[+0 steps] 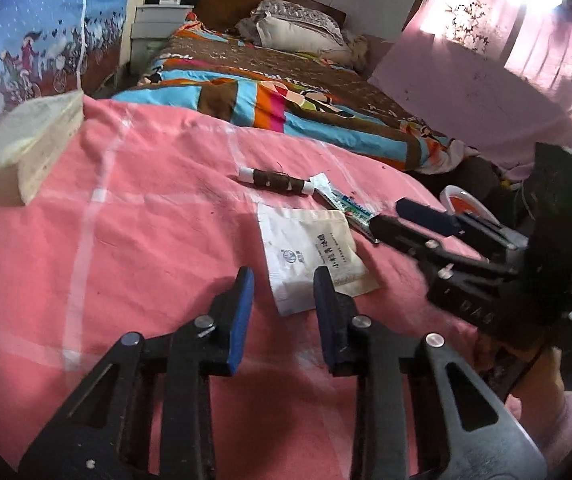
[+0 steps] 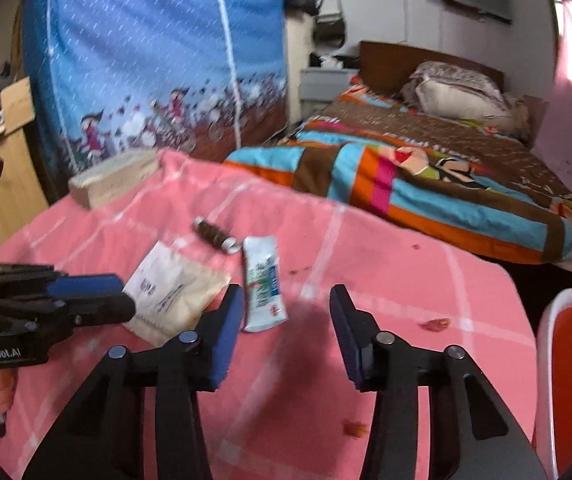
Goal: Collect trash
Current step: 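Grasp the white toothpaste sachet with the right tool while the left tool grasps the white paper packet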
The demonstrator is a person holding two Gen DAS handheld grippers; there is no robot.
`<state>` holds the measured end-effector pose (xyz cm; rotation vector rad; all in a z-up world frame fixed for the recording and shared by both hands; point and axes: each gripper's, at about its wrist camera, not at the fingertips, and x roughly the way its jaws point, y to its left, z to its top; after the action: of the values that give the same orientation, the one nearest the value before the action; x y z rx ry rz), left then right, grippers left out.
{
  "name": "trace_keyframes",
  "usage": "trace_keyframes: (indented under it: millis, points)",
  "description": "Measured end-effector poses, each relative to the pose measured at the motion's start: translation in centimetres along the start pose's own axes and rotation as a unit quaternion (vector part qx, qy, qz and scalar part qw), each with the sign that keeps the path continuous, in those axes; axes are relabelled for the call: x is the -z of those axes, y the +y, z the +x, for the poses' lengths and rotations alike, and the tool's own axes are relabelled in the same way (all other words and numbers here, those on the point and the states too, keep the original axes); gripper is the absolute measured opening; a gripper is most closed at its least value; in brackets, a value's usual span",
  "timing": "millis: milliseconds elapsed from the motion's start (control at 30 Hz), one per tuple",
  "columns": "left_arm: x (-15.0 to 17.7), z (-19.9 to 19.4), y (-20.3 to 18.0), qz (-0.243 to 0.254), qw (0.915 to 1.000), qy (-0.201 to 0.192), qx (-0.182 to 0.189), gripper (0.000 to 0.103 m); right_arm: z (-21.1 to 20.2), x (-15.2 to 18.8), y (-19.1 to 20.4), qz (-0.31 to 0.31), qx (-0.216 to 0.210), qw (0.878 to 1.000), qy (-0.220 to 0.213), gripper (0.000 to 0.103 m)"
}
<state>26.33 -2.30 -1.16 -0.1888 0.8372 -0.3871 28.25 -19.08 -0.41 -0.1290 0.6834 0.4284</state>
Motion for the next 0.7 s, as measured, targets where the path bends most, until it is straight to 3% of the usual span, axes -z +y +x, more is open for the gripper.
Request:
trace_keyframes:
  millis: [267, 333, 400, 433, 600, 700]
  points:
    - [-0.3, 0.7, 0.4, -0.016, 0.9991, 0.012, 0.037, 0.034, 1.4, 0.0, 0.1, -0.009, -0.012, 0.999, 0.036, 0.033]
    - [-0.4, 0.8, 0.3, -0.013, 0.9991, 0.015, 0.038, 0.023, 1.6, 0.1, 0.5, -0.018, -0.016, 0.999, 0.042, 0.021]
    - [-0.3, 1.0, 0.3, -0.013, 0.9991, 0.018, 0.035, 0.012, 1.6, 0.1, 0.9, -0.026, -0.009, 0.999, 0.044, 0.021]
    - [-0.3, 1.0, 0.3, -0.014, 0.9992, 0.018, 0.033, 0.007, 1.6, 0.1, 1.0, -0.028, -0.007, 0.999, 0.042, 0.02]
    - [-0.4, 0.4, 0.1, -0.01, 0.9992, 0.002, 0.04, 0.006, 0.7, 0.3, 1.1, -0.034, 0.003, 0.999, 0.02, 0.02]
    - [-0.3, -1.0, -0.6, 0.014, 0.999, -0.031, 0.029, 0.005, -0.5, 0.4, 1.3, -0.038, 0.017, 0.999, -0.013, 0.02]
